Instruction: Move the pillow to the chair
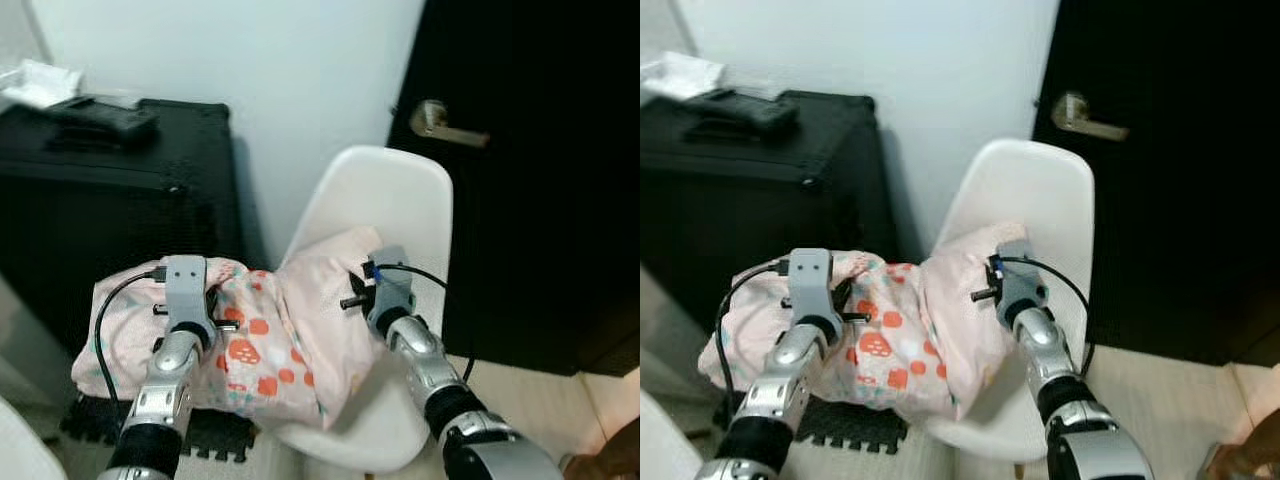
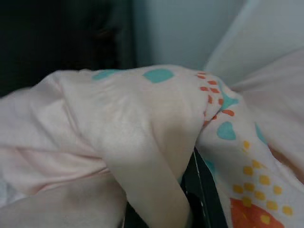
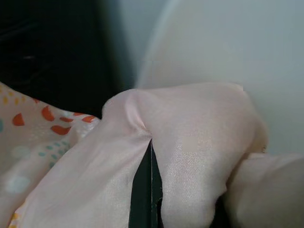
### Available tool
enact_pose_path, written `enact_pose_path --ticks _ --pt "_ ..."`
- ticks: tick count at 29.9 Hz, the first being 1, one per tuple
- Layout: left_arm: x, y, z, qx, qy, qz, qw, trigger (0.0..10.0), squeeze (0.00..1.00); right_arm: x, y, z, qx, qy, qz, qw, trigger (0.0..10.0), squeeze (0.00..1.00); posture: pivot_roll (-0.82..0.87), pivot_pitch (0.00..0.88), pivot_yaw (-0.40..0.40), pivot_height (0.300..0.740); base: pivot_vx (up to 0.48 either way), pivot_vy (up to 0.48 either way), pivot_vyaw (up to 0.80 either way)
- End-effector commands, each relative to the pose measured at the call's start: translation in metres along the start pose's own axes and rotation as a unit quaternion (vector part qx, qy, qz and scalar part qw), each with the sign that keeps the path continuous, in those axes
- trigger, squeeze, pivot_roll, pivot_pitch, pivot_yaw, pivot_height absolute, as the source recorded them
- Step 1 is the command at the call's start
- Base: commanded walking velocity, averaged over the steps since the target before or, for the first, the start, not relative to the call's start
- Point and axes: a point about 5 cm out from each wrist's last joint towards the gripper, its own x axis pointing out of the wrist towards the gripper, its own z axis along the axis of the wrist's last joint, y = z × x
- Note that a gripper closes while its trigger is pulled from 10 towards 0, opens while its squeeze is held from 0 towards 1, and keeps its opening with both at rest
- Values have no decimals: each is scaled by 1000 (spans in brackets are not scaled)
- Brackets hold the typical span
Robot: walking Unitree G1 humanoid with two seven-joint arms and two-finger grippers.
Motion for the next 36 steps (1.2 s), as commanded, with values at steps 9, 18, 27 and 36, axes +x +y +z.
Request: enact_pose_path --ticks 9,18,27,36 --pt "3 -19 7 7 -15 -41 999 10000 0 -2 -7 2 -3 -6 -15 1000 10000 0 29 0 -20 734 142 0 -356" --pt "2 -18 8 9 -20 -41 999 10000 0 -2 -8 1 -3 -5 -17 1000 10000 0 35 0 -23 734 0 0 0" --pt "2 -16 6 6 -15 -33 999 10000 0 -2 -8 2 -3 -5 -16 1000 10000 0 33 0 -23 734 0 -53 0" --pt "1 -15 2 -4 -7 -25 1000 10000 0 -2 -9 2 -5 -4 -15 1000 10000 0 32 0 -35 734 0 -320 0"
